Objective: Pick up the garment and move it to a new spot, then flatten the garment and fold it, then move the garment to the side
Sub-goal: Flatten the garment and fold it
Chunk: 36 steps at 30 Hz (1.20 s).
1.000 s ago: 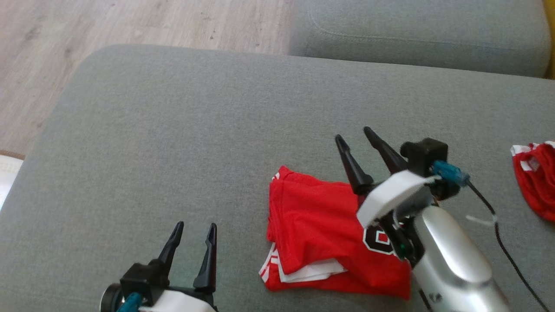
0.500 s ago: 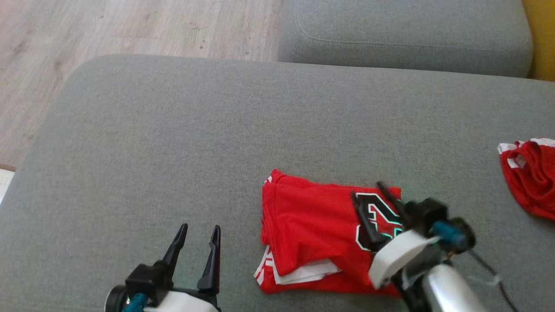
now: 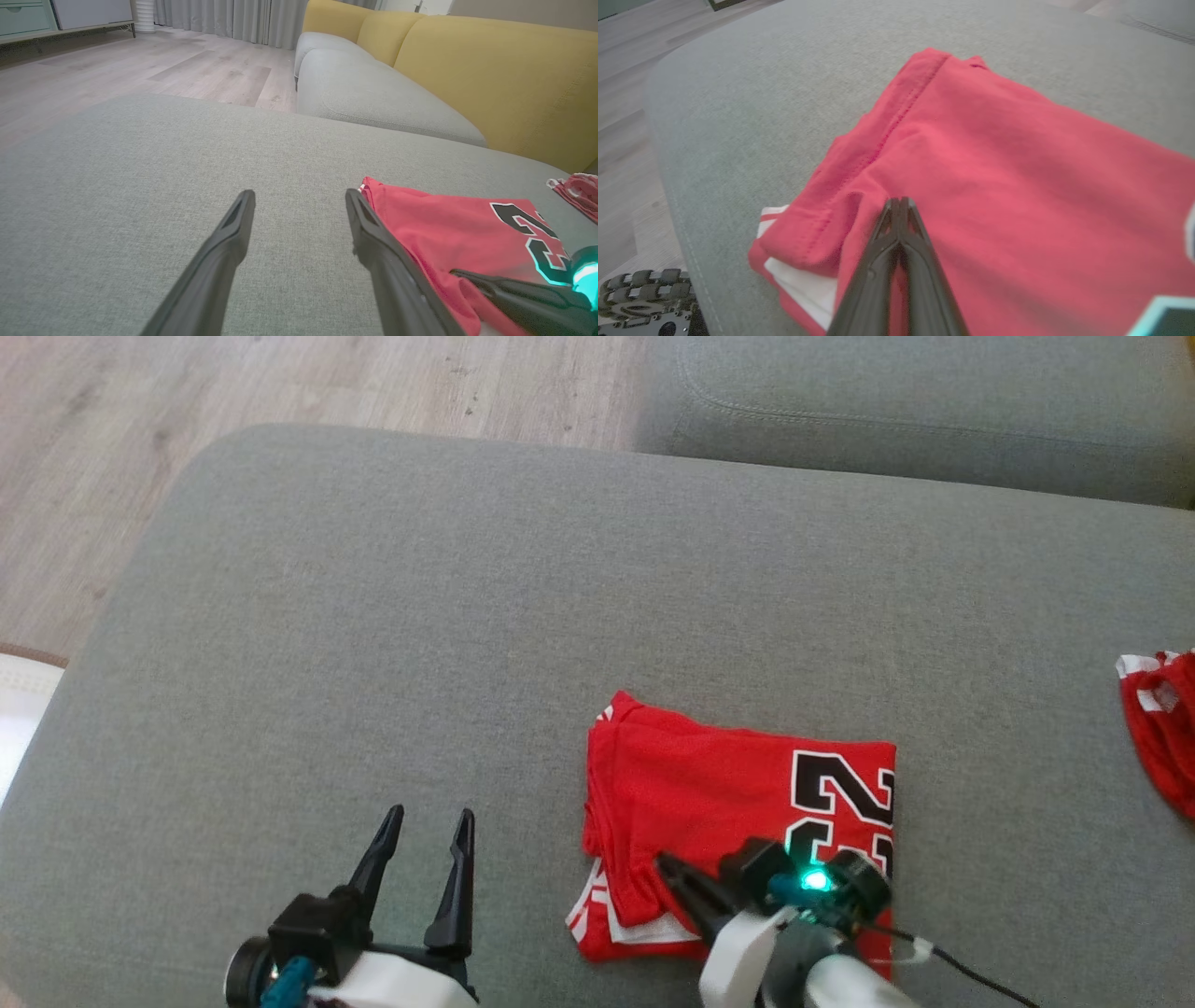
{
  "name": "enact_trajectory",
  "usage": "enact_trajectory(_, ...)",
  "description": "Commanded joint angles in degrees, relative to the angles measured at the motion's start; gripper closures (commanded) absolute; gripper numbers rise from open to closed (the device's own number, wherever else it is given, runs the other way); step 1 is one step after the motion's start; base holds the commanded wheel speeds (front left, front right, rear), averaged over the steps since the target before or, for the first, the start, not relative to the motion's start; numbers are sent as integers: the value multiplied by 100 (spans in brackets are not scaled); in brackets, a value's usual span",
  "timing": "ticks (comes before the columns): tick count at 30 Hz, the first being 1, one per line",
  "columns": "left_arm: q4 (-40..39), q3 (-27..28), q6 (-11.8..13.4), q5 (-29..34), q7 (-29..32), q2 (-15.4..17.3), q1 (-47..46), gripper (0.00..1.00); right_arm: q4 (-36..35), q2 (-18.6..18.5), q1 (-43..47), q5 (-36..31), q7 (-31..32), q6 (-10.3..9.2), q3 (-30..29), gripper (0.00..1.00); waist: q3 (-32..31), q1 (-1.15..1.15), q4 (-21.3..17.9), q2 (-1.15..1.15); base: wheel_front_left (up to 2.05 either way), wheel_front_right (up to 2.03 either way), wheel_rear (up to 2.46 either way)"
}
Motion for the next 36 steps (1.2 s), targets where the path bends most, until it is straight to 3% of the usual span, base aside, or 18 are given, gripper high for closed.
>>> enact_trajectory(1,-147,181,25,-40,-76,58,-266,0,-41,32,-193,115,-116,39,331,100,19,0,30,0,0,0,0)
enact_trajectory(9,-153,220,51,-63,-105,76,-255,0,157,32,-352,310,-225,39,1046,100,48,0,-33,0,0,0,0)
enact_trajectory(15,-154,222,60,-71,-115,81,-248,0,-40,32,-502,412,-657,39,666,100,27,0,-148,0,0,0,0)
enact_trajectory(17,-154,216,62,-68,-114,88,-250,0,-178,32,-514,429,-835,39,344,60,-3,0,-190,0,0,0,0)
enact_trajectory(18,-153,211,62,-65,-110,91,-255,0,-256,32,-503,424,-910,39,154,35,-24,0,-214,0,0,0,0)
enact_trajectory(19,-147,207,62,-64,-107,92,-261,0,-338,32,-482,404,-966,39,-39,2,-47,0,-237,0,0,0,0)
enact_trajectory(29,6,242,70,-123,-174,-34,-236,0,-1470,32,394,-14,-1111,39,-2080,0,-377,0,-475,0,0,0,0)
enact_trajectory(36,129,433,60,-169,-279,-76,-62,0,-2411,32,1194,61,-844,39,-2845,0,-515,0,-603,0,0,0,0)
